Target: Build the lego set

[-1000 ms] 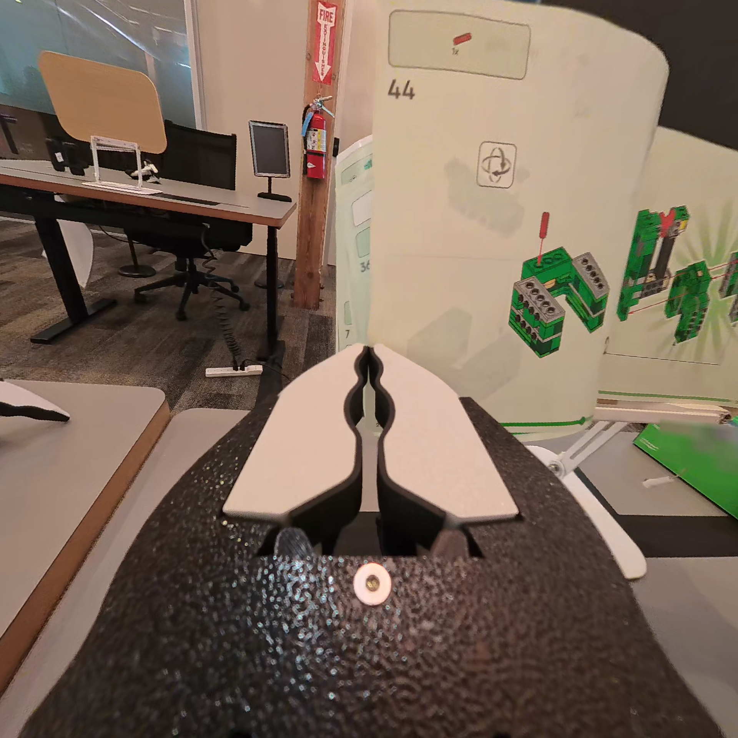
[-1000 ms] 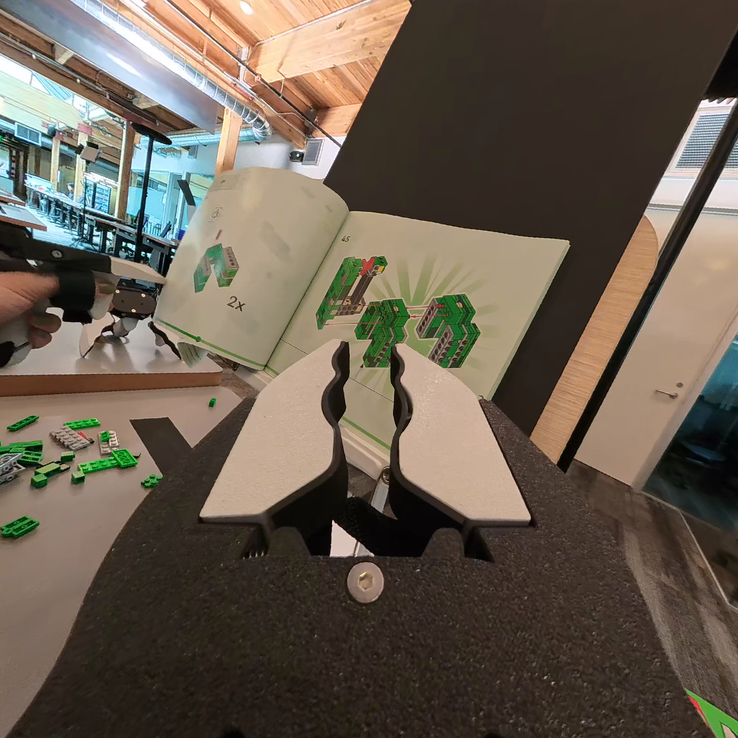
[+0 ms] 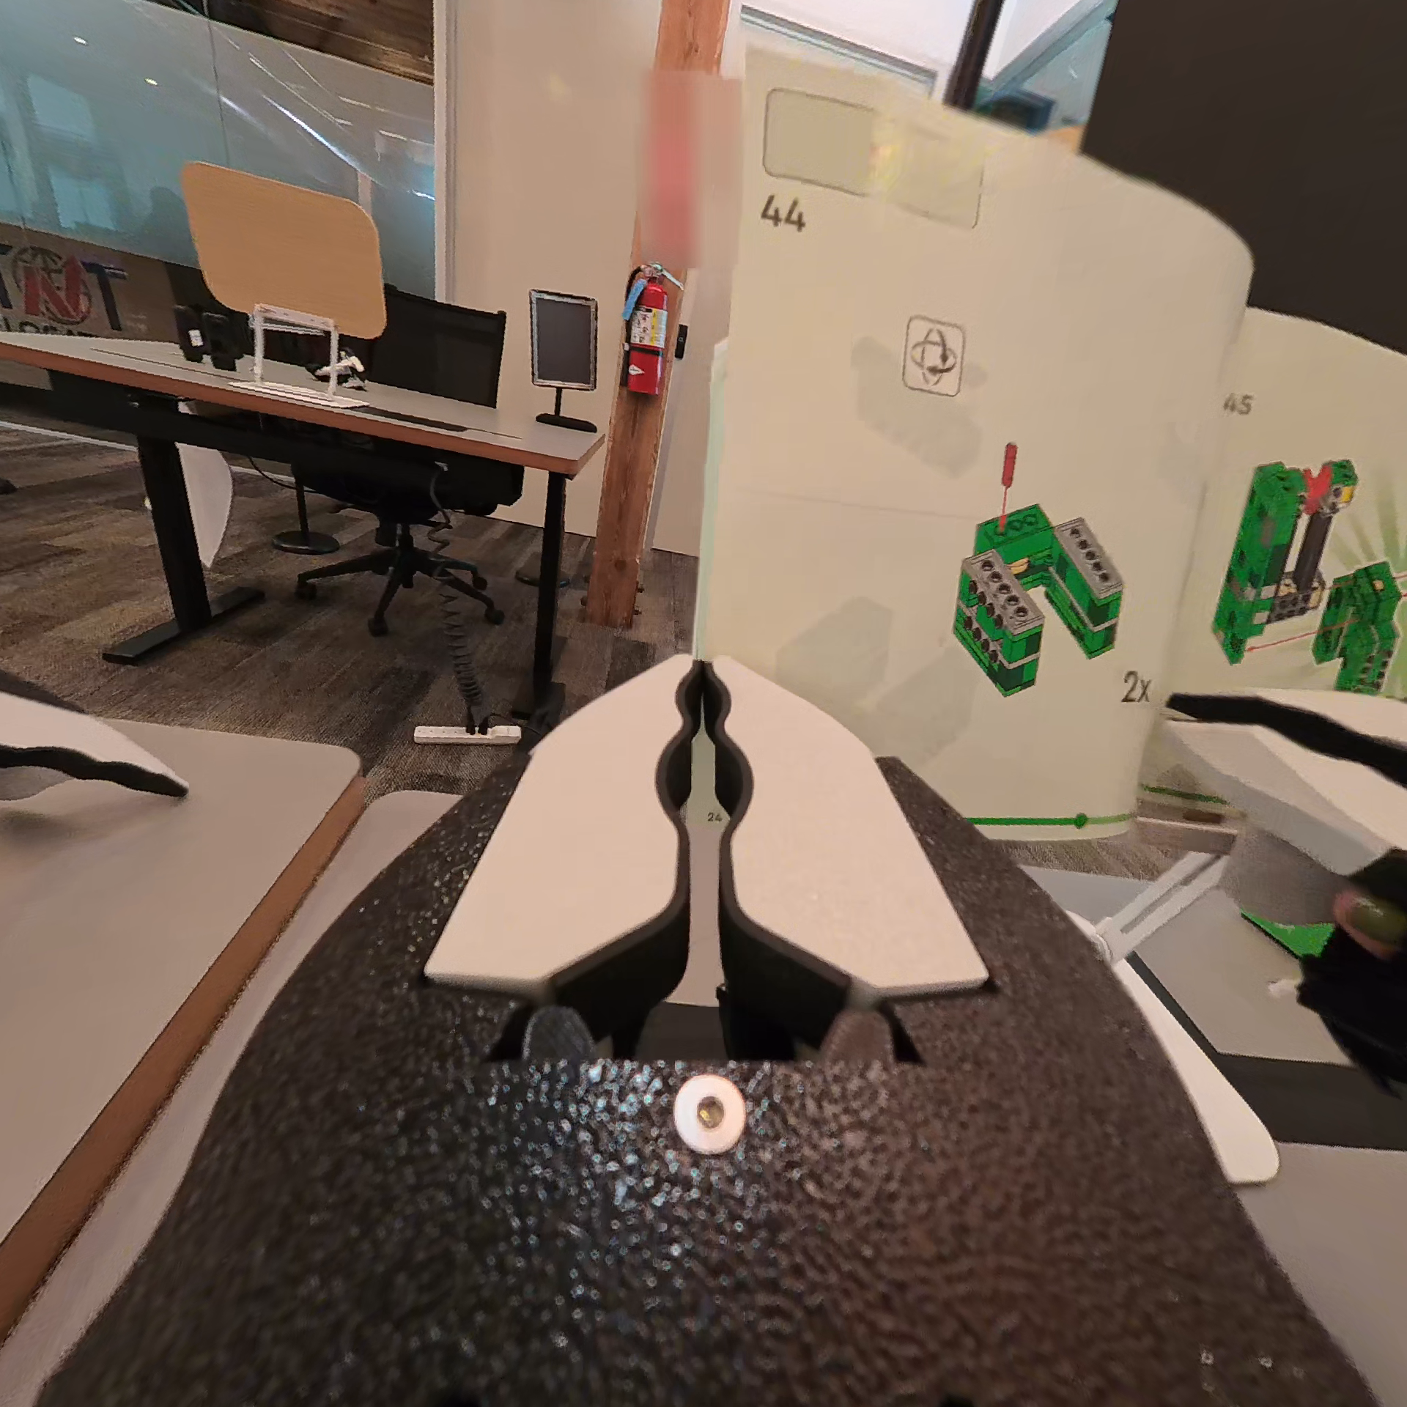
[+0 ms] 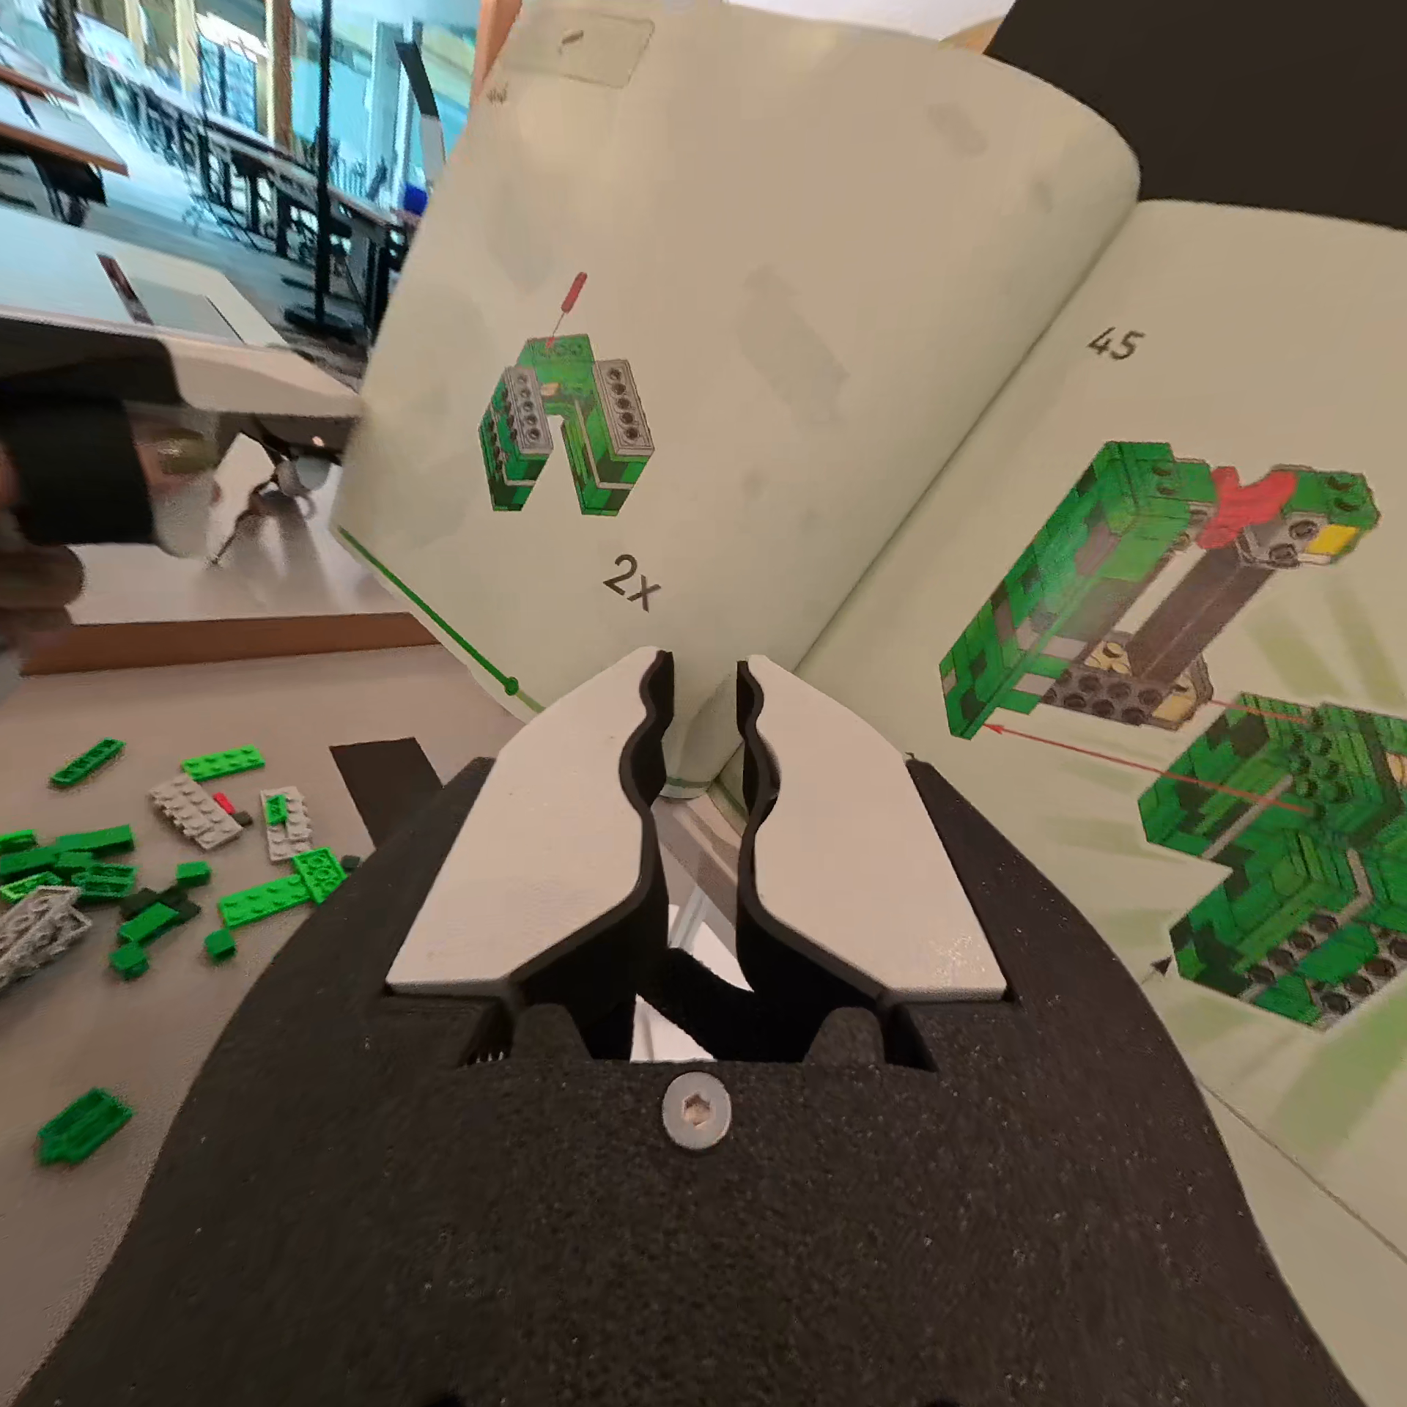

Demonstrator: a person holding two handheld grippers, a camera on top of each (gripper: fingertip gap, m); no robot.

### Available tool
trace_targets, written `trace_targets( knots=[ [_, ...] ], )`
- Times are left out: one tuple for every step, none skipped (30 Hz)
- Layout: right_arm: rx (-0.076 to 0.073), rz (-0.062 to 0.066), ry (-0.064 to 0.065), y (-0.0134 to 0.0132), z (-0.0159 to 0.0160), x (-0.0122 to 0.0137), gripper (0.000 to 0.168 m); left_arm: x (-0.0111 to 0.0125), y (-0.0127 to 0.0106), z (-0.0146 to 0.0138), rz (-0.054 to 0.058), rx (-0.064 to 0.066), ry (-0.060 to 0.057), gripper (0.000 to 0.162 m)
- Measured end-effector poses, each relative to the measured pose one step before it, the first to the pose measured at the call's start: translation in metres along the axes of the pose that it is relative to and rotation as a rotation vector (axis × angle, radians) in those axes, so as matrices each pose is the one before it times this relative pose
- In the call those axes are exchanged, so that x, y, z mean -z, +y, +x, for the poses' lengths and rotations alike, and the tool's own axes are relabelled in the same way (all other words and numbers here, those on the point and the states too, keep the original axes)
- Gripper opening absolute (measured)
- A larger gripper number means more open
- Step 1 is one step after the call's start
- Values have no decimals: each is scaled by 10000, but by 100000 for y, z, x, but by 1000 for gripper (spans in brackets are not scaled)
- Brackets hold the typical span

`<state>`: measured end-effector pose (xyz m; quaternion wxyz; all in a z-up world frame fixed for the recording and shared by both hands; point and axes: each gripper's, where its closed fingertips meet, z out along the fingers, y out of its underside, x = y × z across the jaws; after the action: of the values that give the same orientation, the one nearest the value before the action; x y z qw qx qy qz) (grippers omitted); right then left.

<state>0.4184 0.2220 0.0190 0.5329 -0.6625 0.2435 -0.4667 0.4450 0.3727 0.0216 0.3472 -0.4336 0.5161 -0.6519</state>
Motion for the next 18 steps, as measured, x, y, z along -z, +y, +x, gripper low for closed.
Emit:
trace_targets(
  knots=[
    [139, -50, 13, -67, -33, -248, 15, 227, -299, -366, 92, 124, -169, 0],
    [71, -32, 50, -120, 10, -188, 15, 299, -371, -415, 58, 136, -233, 0],
    [55, -55, 60, -112, 14, -161, 14, 414, -521, -482, 68, 94, -305, 0],
    [59, -35, 12, -139, -46, -130, 14, 550, -697, -303, 97, -9, -226, 0],
    [43, -12, 25, -143, -53, -123, 14, 711, -973, -268, 206, -37, -240, 0],
    [52, -30, 54, -82, -19, -119, 14, 853, -1195, -274, 310, -46, -283, 0],
    [76, -53, 49, -21, -32, -129, 14, 919, -1272, -212, 331, -87, -250, 0],
    [77, -53, 33, 11, -78, -110, 14, 902, -1145, -187, 247, -97, -245, 0],
    [60, -53, 57, 28, -42, -64, 14, 889, -852, 32, 89, -190, -99, 0],
    [52, -62, 107, 46, 33, -25, 14, 821, -580, 518, 21, -335, 215, 11],
    [63, -41, 110, 8, 45, -7, 13, 690, -396, 661, -2, -297, 273, 17],
    [62, -43, 80, 15, 41, -32, 12, 594, -316, 602, -43, -193, 221, 22],
    [43, -59, 37, -4, -16, -54, 12, 563, -352, 709, -14, -135, 285, 32],
    [31, -74, 11, -22, -41, -64, 12, 556, -416, 676, 44, -115, 273, 42],
    [31, -110, 10, 4, -36, -59, 12, 559, -363, 543, 33, -164, 217, 43],
    [45, -99, -23, -23, -87, -65, 13, 561, -200, 358, -26, -262, 140, 43],
    [59, -108, -35, 17, -125, -44, 14, 517, 3, 218, -47, -304, 68, 42],
    [53, -149, -2, 58, -81, -13, 14, 494, 254, 265, -61, -362, 150, 43]
  ],
)
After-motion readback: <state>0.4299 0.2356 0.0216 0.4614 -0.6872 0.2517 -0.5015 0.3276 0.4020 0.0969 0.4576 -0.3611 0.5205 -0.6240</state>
